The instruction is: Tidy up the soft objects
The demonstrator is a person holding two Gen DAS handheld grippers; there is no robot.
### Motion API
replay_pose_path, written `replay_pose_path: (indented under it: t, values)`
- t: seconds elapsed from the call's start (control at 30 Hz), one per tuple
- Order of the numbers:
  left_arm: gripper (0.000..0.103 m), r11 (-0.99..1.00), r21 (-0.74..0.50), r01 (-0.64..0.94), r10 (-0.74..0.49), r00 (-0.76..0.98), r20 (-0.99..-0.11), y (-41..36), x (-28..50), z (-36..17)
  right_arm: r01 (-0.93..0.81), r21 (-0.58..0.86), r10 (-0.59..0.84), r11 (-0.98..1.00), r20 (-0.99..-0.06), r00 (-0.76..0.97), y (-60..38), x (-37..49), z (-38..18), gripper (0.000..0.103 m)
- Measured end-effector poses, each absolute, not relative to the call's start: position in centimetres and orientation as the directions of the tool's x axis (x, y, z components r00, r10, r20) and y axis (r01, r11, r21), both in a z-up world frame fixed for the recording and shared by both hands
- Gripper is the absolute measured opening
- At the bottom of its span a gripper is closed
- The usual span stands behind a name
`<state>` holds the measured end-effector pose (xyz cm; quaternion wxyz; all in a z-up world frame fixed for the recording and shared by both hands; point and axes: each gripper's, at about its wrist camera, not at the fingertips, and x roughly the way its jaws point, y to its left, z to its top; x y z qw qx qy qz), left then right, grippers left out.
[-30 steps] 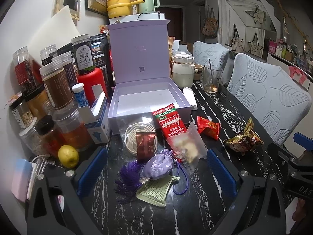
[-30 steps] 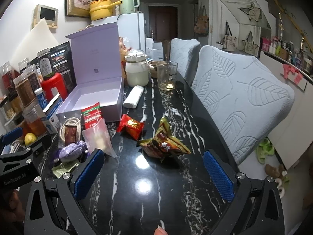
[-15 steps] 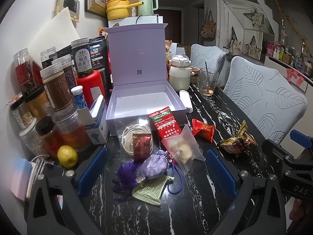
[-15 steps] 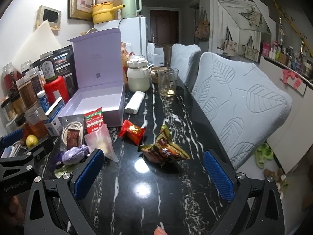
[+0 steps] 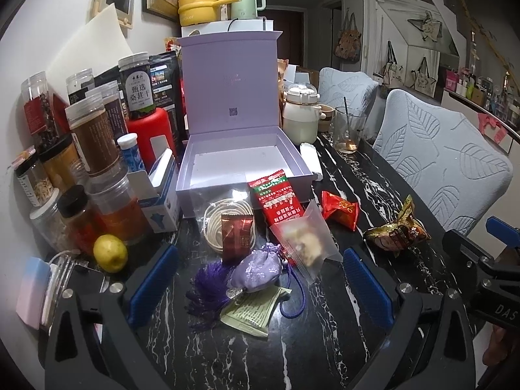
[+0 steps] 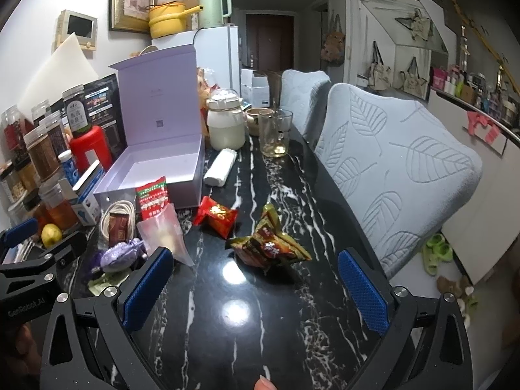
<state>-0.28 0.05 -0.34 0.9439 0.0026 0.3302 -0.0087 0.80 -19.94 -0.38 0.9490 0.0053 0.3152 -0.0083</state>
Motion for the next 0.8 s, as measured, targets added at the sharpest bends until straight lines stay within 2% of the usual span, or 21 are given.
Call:
replay_pose_path:
  t: [0.8]
  values:
    - [0.103, 1.0, -0.016, 0.011, -0.019, 0.763, -0.646, 0.4, 0.2, -1.3, 0.017, 0.03, 0.005, 0.999, -0.614, 0.789, -20.1, 1.0, -1.4, 0.103]
